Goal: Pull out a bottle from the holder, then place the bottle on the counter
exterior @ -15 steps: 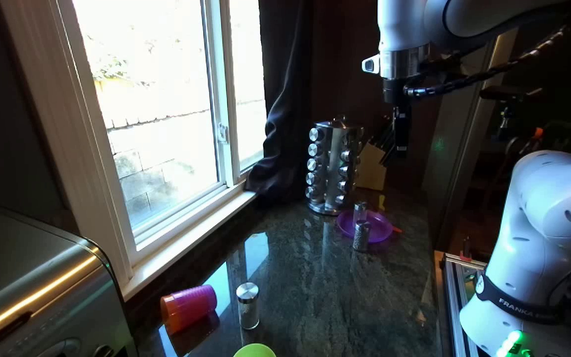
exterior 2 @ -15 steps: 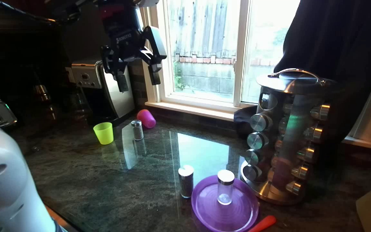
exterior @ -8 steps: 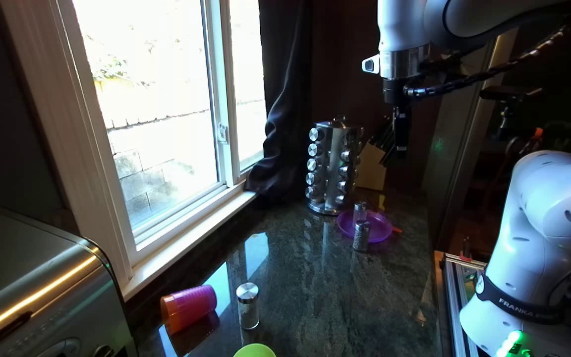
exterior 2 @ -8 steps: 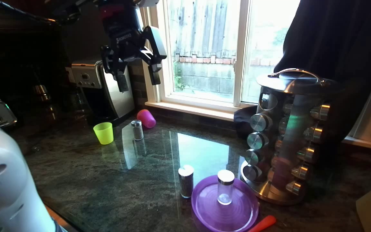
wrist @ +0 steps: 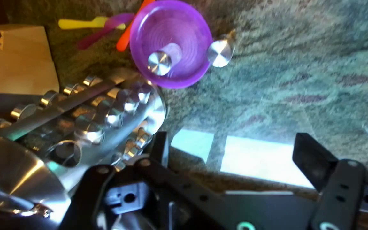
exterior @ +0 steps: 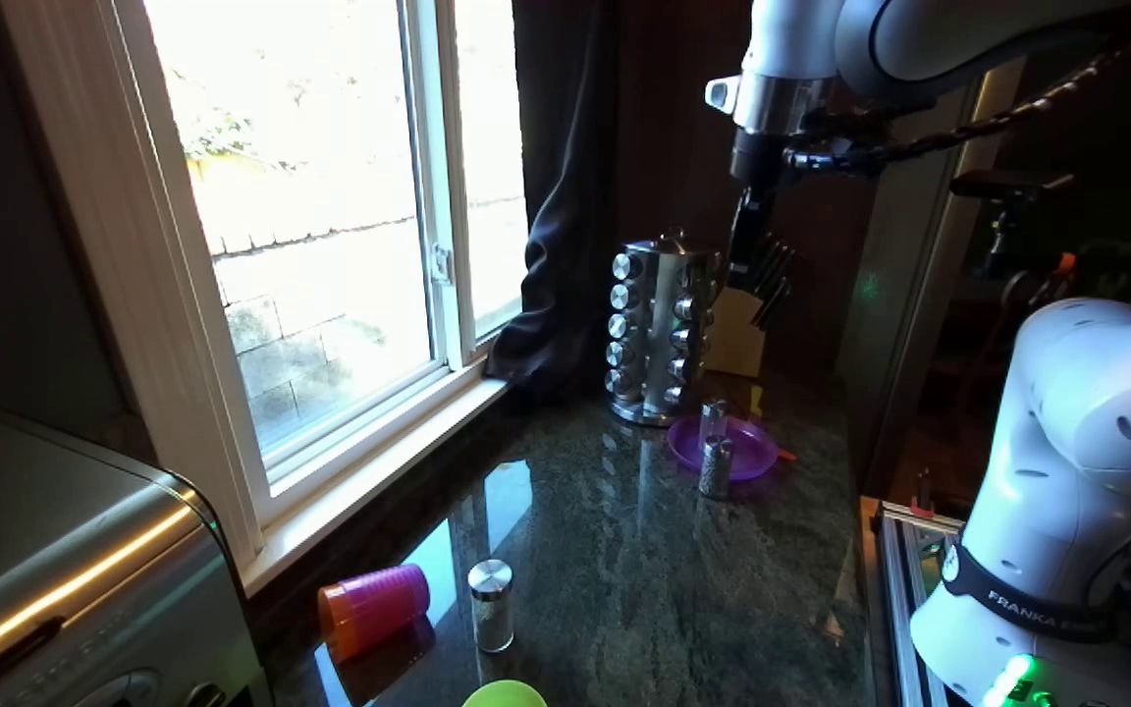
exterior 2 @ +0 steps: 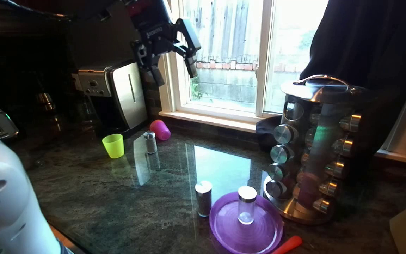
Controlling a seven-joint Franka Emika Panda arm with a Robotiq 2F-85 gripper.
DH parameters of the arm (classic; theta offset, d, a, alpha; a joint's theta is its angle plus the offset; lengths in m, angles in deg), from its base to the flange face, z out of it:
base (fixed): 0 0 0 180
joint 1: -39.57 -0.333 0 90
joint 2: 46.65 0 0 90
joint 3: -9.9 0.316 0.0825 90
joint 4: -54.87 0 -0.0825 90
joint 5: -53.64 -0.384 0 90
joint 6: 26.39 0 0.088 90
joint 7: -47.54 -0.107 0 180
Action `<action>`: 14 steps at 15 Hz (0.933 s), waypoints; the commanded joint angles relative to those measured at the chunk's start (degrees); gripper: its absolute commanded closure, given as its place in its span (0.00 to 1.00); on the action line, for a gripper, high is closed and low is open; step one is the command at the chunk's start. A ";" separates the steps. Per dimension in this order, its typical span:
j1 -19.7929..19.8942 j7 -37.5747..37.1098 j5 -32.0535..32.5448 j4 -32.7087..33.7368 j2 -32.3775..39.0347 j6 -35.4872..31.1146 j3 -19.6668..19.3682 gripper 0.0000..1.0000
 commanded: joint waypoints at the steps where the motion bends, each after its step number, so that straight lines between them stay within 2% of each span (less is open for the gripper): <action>1: 3.05 -2.65 2.60 -1.63 0.98 -12.01 -3.44 0.00; 3: 6.25 -2.92 3.79 -2.43 2.45 -17.56 -5.62 0.00; 8: 14.32 -1.95 6.54 -5.92 8.04 -25.85 -10.67 0.00; 9: 12.75 -1.14 4.52 -4.53 5.25 -22.56 -8.65 0.00; 11: 14.72 -0.91 4.91 -5.49 7.36 -24.75 -9.93 0.00; 14: 14.86 -0.91 4.92 -5.39 8.34 -24.90 -9.94 0.00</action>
